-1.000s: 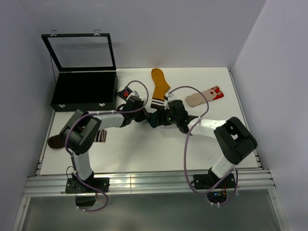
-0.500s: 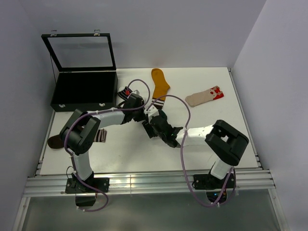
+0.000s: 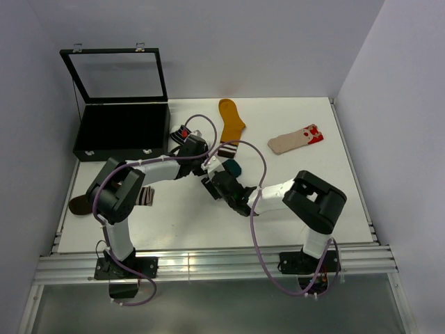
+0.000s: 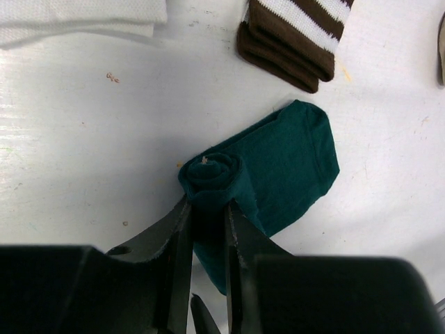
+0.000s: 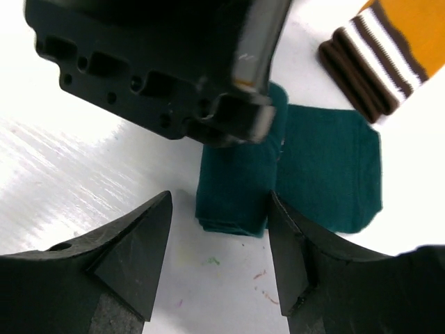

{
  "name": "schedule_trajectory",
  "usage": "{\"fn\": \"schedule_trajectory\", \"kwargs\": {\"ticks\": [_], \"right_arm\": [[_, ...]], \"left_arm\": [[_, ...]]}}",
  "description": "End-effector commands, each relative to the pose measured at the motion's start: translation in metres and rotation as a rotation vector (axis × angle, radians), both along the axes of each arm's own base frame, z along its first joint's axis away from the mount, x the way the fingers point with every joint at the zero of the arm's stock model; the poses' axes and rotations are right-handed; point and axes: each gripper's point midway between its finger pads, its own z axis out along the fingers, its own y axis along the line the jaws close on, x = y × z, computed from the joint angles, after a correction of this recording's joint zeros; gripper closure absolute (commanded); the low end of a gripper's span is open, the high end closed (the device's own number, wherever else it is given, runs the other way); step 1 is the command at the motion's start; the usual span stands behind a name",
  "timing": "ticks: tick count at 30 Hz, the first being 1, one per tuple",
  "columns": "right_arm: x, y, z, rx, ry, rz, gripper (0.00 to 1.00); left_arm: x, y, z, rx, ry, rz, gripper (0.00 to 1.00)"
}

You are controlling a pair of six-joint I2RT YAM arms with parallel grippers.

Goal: Roll the socks
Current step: Roll the sock at the center of the board.

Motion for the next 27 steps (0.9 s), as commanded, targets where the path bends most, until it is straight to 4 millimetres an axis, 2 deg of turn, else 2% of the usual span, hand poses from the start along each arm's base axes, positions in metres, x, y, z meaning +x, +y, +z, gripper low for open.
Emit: {"fn": "schedule_trajectory", "kwargs": {"ticks": [1,6,9,10,12,13,14,15,16,17,18,20,21,22,24,25,27], "right_arm": [[0.013,0.012,0.009,0.011,-0.058,-0.008,0.37],[0.013,0.006,-0.007,-0.010,-0.041,-0.041,0.40],[0.011,0.004,-0.012,0.001,-0.026,-0.045,0.55],[0.010,0.002,-0.013,0.010,-0.011,-0.048,0.68],[0.007,0.005,-0.012,0.031,0.018,-0.022,0.84],[0.006,0.003,-0.013,0.027,0.033,-0.015,0.97],[0.007,0.003,-0.008,0.070,0.052,-0.028,1.00],[0.002,0.006,-0.009,0.089,0.079,-0.003,1.00],[-0.001,0.005,-0.009,0.099,0.106,0.006,1.00],[-0.003,0.005,-0.008,0.133,0.134,0.004,1.00],[-0.005,0.006,-0.003,0.177,0.169,0.034,1.00],[-0.008,0.004,-0.001,0.239,0.235,0.037,1.00],[-0.004,-0.003,0.004,0.276,0.257,0.028,1.00],[-0.011,0.000,0.004,0.310,0.305,0.065,1.00],[-0.008,-0.006,0.011,0.372,0.344,0.059,1.00],[-0.008,-0.007,0.012,0.390,0.363,0.065,1.00],[-0.016,-0.002,0.018,0.456,0.430,0.111,1.00]], "left_arm": [[-0.022,0.020,-0.027,0.115,0.093,-0.030,0.83],[-0.022,0.019,-0.026,0.113,0.088,-0.032,0.83],[-0.023,0.017,-0.026,0.101,0.092,-0.047,0.82],[-0.023,0.016,-0.026,0.097,0.088,-0.050,0.82],[-0.024,0.015,-0.025,0.089,0.085,-0.056,0.80],[-0.023,0.015,-0.024,0.087,0.080,-0.055,0.76],[-0.023,0.014,-0.022,0.082,0.074,-0.055,0.74],[-0.022,0.015,-0.020,0.079,0.066,-0.052,0.71],[-0.023,0.016,-0.020,0.081,0.064,-0.048,0.61],[-0.021,0.015,-0.014,0.071,0.048,-0.046,0.55],[-0.020,0.016,-0.013,0.072,0.043,-0.043,0.43],[-0.020,0.016,-0.010,0.066,0.035,-0.040,0.34],[-0.019,0.016,-0.006,0.060,0.028,-0.038,0.29],[-0.020,0.016,-0.004,0.056,0.025,-0.036,0.21],[-0.019,0.015,0.003,0.039,0.007,-0.031,0.16],[-0.017,0.020,0.002,0.054,-0.006,-0.006,0.15],[-0.014,0.021,0.012,0.031,-0.038,0.015,0.15]]}}
